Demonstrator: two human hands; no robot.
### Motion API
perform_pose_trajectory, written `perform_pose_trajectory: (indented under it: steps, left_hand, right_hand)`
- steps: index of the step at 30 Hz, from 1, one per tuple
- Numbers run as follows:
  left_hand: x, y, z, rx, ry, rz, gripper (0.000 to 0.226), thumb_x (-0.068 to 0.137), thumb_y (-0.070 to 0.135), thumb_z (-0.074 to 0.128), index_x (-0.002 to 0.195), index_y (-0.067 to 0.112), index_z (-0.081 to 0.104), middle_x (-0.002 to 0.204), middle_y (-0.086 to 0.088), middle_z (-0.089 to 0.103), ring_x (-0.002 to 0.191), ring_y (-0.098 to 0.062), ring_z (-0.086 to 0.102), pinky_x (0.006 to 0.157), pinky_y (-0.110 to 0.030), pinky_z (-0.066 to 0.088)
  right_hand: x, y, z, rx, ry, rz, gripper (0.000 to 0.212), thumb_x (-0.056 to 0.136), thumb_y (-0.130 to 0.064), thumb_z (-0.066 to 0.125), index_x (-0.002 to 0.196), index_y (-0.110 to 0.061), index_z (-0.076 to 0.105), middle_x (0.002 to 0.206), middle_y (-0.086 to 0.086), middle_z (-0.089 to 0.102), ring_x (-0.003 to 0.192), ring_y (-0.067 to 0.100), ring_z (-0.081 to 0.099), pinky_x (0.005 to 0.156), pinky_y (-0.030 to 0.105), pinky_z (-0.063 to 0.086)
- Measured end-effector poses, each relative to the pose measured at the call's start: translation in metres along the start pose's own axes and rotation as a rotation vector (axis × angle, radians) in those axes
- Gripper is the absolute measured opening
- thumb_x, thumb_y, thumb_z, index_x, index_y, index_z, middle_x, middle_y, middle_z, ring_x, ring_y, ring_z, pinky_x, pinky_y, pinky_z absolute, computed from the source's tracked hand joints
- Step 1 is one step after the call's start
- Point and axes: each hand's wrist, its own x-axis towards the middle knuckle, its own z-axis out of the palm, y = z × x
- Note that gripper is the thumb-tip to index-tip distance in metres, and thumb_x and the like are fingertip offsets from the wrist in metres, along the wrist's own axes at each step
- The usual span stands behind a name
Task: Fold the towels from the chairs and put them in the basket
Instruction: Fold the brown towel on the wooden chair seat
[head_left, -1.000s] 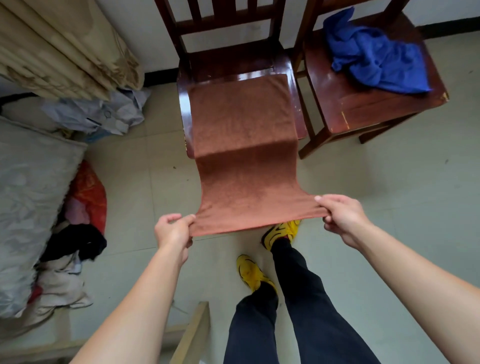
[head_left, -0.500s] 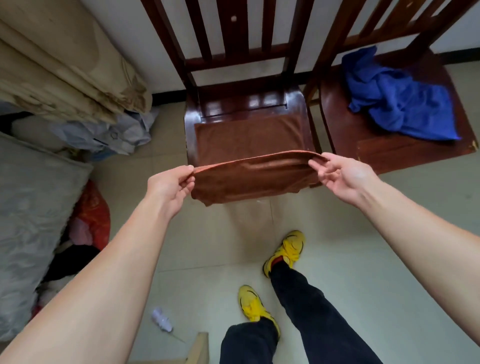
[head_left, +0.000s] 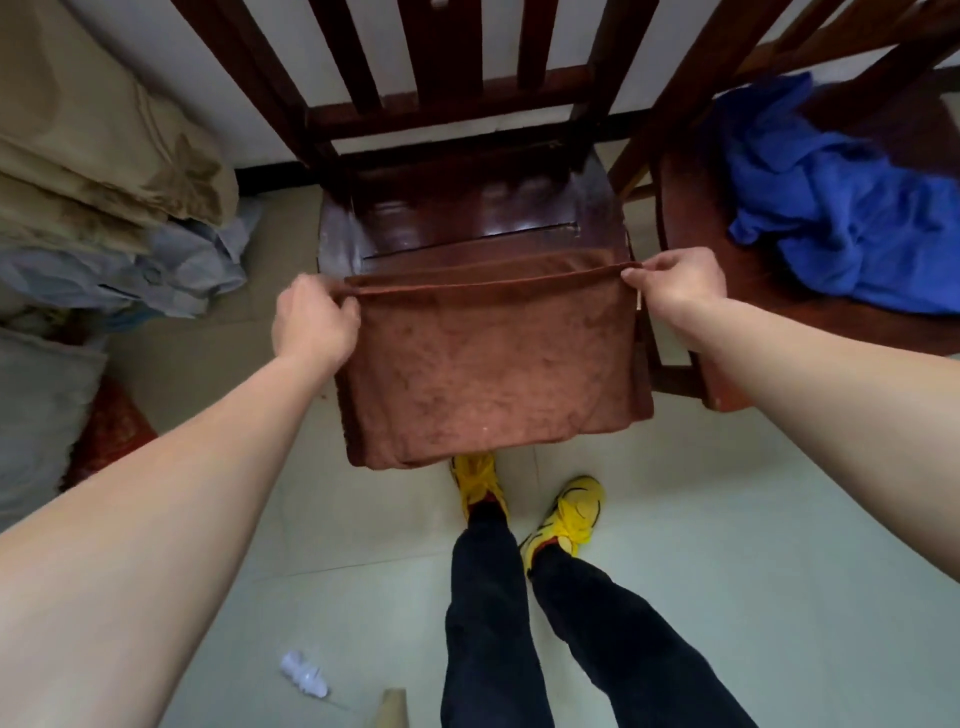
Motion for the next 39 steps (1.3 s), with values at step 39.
perform_pose_trajectory:
  steps: [39]
  left_hand:
    - [0.142,0.004,0.026,-0.189,0.022,0.027,0.02,0.084,0.024,0.068,0.094,0.007,0.071,0.096,-0.011,0.069,0.084,-0.021,0.062,0.066,-0.027,0.039]
  right_hand:
    - [0.098,-0.086,0.064,-0.413,0.084,-0.386,0.03,0.091,-0.035,0.057,0.117,-0.022,0.053,0.119,0.009,0.061,0.11,0.031,0.057,0.092,0.044,0.047]
